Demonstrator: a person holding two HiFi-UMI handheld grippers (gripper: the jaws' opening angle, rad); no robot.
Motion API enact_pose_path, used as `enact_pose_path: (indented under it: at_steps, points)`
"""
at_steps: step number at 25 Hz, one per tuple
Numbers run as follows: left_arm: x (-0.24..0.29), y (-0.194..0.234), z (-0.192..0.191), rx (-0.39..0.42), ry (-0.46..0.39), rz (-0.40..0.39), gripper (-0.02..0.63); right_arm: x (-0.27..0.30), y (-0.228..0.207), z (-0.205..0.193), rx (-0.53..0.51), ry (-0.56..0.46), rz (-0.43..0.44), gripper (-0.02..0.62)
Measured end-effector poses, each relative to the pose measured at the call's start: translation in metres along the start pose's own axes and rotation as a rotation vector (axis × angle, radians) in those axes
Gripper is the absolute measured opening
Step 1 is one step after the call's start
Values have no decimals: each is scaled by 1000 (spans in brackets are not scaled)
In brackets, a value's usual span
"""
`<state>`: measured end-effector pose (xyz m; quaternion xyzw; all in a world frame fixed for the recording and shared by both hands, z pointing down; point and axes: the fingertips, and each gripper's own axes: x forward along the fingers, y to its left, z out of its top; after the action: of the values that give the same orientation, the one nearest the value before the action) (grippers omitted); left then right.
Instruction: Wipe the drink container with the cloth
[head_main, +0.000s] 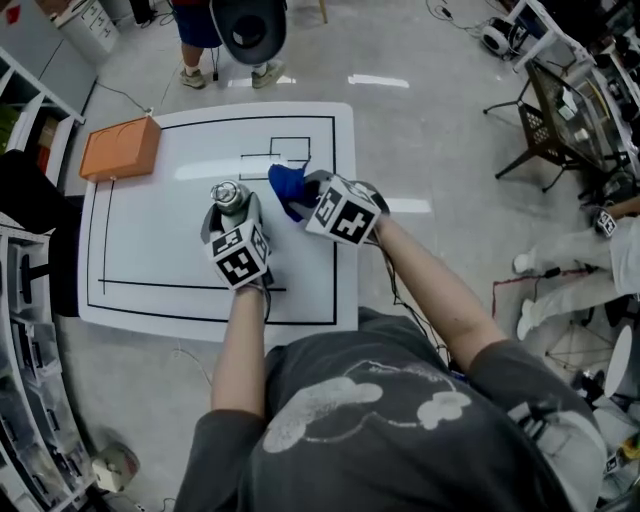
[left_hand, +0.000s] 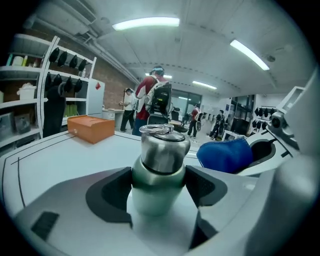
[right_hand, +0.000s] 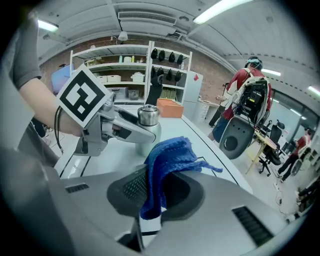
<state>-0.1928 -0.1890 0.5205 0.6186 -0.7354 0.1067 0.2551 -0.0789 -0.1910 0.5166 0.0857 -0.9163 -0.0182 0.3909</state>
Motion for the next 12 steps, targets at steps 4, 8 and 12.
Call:
enact_pose_path:
  at_steps: [4,8,12]
  points:
    - [0,-2,2,9,-5,-20,334,-2,-3,1,-11,1,9,43]
    - [-1,-2,0,53,22,-94,333,3,-5,6,-25,-7,5,43]
    - [-2,-8,-2,143,62,-240,333,4,-9,22,-44,-23,6,43]
